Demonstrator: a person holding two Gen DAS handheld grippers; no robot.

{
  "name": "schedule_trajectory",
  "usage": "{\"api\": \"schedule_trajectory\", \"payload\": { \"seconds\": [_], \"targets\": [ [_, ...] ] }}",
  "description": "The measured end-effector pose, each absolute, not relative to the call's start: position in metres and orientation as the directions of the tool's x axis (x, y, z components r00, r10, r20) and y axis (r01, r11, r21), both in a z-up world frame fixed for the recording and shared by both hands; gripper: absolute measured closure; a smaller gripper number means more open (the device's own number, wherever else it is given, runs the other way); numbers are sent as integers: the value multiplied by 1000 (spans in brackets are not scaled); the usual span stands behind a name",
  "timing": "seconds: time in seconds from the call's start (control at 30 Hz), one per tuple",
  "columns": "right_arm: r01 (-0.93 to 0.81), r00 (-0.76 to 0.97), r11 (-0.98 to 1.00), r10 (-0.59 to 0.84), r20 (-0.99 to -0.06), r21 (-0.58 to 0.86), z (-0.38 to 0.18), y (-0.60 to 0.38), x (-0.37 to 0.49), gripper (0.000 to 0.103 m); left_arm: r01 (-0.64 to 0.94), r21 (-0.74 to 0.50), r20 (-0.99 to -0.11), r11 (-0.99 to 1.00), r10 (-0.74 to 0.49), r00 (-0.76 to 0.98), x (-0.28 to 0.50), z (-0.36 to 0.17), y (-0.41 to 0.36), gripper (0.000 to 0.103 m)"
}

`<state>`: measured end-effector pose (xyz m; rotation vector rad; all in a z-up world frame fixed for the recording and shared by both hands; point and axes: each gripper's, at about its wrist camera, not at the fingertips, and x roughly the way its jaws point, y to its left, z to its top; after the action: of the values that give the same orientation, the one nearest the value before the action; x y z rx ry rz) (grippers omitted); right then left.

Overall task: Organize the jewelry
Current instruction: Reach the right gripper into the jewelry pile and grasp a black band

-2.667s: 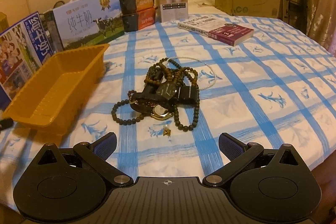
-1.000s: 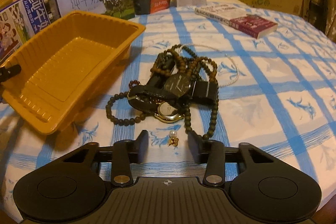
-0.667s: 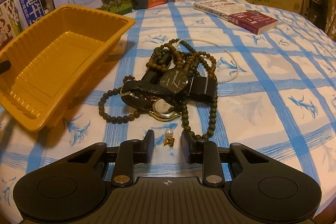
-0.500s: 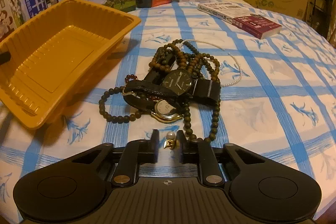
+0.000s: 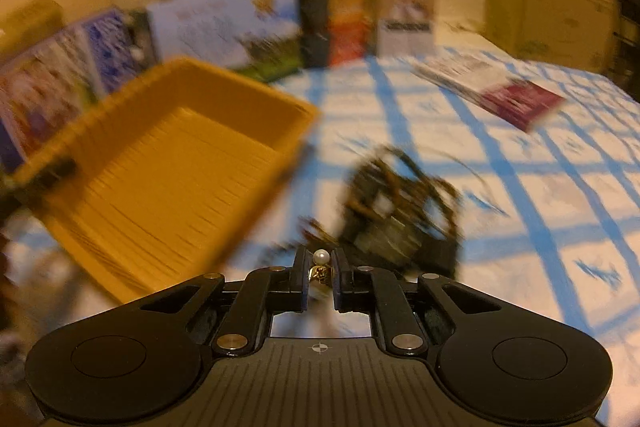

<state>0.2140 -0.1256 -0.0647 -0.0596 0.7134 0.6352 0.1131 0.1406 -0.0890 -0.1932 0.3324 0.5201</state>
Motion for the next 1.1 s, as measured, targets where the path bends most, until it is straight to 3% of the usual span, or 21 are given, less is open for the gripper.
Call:
{"api": "schedule_trajectory", "payload": {
  "seconds": [0.2,0.5,0.53,0.6,0.67,0.87,1.1],
  "targets": [
    [-674,462,694,663,-588,252,-53,-83,210,92,-516,-96,-361,851,454,815,114,-89,141,88],
    [-721,364,638,681,-635,271,-77,-38,204,91,-518,-97,-367,850,454,812,114,-91,142,88],
    [-725,357,629,693,-627,282,-76,-40,201,89,-519,-98,-367,849,454,812,114,-91,142,88],
    [-728,332,607,720,-609,320,-75,-44,200,75,-519,-99,-367,849,454,812,114,-91,142,88],
    [-719,342,603,740,-579,346,-69,-53,200,47,-519,-99,-368,849,453,812,114,-91,142,88],
    [-707,404,627,738,-540,327,-55,-81,198,45,-520,-101,-370,848,453,811,114,-90,142,88],
    [-624,484,728,645,-592,283,-64,-133,209,45,-521,-101,-372,848,453,810,113,-91,142,88]
  ]
}}
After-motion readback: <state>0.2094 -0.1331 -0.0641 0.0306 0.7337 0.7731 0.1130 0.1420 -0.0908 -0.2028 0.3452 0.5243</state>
